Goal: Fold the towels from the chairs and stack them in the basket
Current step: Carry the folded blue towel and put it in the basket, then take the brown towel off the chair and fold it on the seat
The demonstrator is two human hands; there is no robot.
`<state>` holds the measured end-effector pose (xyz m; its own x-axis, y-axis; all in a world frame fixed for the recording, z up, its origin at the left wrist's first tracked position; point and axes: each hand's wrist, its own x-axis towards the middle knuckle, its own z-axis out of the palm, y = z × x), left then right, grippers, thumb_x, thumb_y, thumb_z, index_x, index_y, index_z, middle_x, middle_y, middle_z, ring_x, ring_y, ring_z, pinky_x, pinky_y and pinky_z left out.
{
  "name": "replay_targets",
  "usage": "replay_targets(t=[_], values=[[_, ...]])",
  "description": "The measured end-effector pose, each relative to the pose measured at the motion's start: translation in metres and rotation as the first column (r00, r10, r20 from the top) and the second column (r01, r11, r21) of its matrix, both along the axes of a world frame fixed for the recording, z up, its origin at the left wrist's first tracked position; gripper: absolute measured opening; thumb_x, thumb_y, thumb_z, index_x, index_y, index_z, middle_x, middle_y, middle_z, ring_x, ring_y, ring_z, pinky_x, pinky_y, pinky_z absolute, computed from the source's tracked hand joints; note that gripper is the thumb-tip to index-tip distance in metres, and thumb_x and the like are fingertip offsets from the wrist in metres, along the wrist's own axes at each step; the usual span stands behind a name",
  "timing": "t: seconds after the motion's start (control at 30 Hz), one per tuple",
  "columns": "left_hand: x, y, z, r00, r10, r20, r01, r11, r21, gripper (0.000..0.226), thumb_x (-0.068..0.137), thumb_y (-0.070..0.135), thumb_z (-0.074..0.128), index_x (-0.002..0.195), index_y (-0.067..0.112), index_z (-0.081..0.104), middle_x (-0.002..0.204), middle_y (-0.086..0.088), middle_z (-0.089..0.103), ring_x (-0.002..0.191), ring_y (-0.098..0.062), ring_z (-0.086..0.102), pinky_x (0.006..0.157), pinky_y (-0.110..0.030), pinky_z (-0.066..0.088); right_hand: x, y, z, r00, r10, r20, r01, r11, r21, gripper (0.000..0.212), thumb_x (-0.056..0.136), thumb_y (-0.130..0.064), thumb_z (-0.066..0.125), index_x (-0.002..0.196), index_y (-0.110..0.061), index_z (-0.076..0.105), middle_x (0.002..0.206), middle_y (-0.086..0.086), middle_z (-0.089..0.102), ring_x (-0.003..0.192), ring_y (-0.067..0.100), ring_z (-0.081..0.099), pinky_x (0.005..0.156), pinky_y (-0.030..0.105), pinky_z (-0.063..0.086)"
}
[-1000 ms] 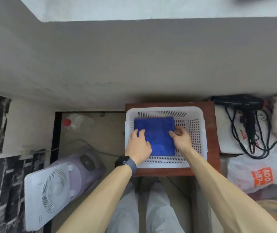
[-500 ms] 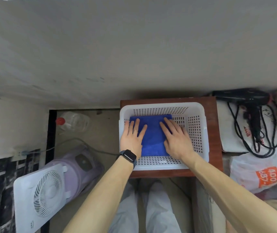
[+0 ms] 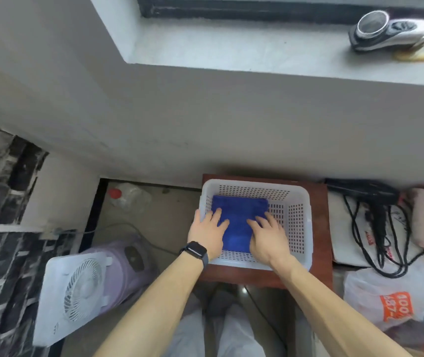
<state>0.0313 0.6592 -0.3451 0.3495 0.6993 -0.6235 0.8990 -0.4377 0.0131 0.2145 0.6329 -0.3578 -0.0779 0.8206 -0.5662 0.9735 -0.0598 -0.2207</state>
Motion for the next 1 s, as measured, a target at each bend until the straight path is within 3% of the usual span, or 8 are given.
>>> replay_targets(t=[0.1,0.23,0.37,0.5,0.6,0.7,0.83,1.0], values=[[-0.029,-0.022,0.033,0.954,0.242,0.178,-0.243,0.970,-0.013,0.063,0.099,0.031,0.043,0.157,0.033,0.018,0.166,-0.005,0.011,0.145,-0.026,0.028,0.116,-0.045,0.027,-0.017,-0.016,0.029,0.991,-0.037,-0.129,0.040,0.999,0.021,0.046,0.100,-0.027,0.044,0.145,-0.026,0.050,0.150,-0.001,0.050,0.151,0.028,0.021,0.121,0.040,0.025],[-0.085,-0.057,0.069,0.805,0.541,0.244,-0.554,0.832,-0.015,0.062,0.097,0.033,0.043,0.156,0.034,0.021,0.164,-0.005,0.020,0.141,-0.030,0.036,0.113,-0.041,0.033,-0.060,-0.029,0.075,0.954,-0.013,-0.300,0.032,0.998,0.059,0.040,0.102,-0.030,0.045,0.141,-0.031,0.054,0.147,-0.010,0.053,0.149,0.023,0.024,0.118,0.038,0.027],[-0.152,-0.109,0.102,0.563,0.759,0.327,-0.800,0.600,-0.017,0.059,0.097,0.035,0.046,0.153,0.035,0.028,0.158,-0.001,0.033,0.138,-0.027,0.039,0.111,-0.042,0.037,-0.128,-0.037,0.122,0.885,0.199,-0.421,-0.135,0.975,0.176,0.037,0.101,-0.026,0.049,0.135,-0.032,0.061,0.138,-0.012,0.059,0.142,0.020,0.033,0.116,0.036,0.030],[-0.218,-0.182,0.142,0.271,0.863,0.427,-0.957,0.289,0.023,0.055,0.096,0.032,0.048,0.150,0.032,0.037,0.148,0.002,0.046,0.133,-0.024,0.045,0.106,-0.039,0.041,-0.210,-0.051,0.166,0.716,0.520,-0.466,-0.359,0.847,0.393,0.031,0.092,-0.021,0.055,0.118,-0.024,0.071,0.118,-0.009,0.071,0.124,0.016,0.053,0.110,0.017,0.023],[-0.263,-0.251,0.173,0.113,0.854,0.507,-0.992,0.072,0.100,0.051,0.097,0.025,0.050,0.148,0.023,0.043,0.148,-0.003,0.049,0.136,-0.024,0.043,0.110,-0.032,0.033,-0.273,-0.071,0.199,0.534,0.720,-0.443,-0.486,0.690,0.536,0.027,0.082,-0.018,0.060,0.105,-0.020,0.075,0.102,-0.008,0.075,0.103,0.014,0.062,0.102,0.018,0.030],[-0.297,-0.333,0.207,-0.048,0.792,0.609,-0.981,-0.151,0.120,0.047,0.100,0.022,0.049,0.147,0.023,0.046,0.143,-0.003,0.054,0.132,-0.024,0.047,0.104,-0.027,0.033,-0.334,-0.110,0.228,0.392,0.821,-0.415,-0.618,0.569,0.543,0.032,0.087,-0.028,0.050,0.109,-0.024,0.073,0.104,-0.008,0.074,0.106,0.018,0.063,0.099,0.022,0.032],[-0.316,-0.465,0.238,-0.210,0.723,0.658,-0.873,-0.442,0.206,0.045,0.098,0.034,0.049,0.143,0.040,0.047,0.121,0.001,0.067,0.102,-0.022,0.064,0.084,-0.033,0.052,-0.403,-0.202,0.262,0.203,0.889,-0.410,-0.719,0.420,0.554,0.025,0.095,-0.025,0.061,0.118,-0.026,0.071,0.117,-0.002,0.072,0.119,0.031,0.056,0.102,0.029,0.036],[-0.296,-0.641,0.258,-0.379,0.605,0.700,-0.664,-0.705,0.250,0.044,0.093,0.028,0.056,0.136,0.036,0.055,0.121,-0.003,0.068,0.112,-0.027,0.061,0.089,-0.035,0.049,-0.455,-0.352,0.300,-0.108,0.886,-0.451,-0.804,0.189,0.563,0.027,0.096,-0.023,0.063,0.122,-0.024,0.070,0.116,-0.005,0.069,0.113,0.023,0.055,0.094,0.025,0.037]])
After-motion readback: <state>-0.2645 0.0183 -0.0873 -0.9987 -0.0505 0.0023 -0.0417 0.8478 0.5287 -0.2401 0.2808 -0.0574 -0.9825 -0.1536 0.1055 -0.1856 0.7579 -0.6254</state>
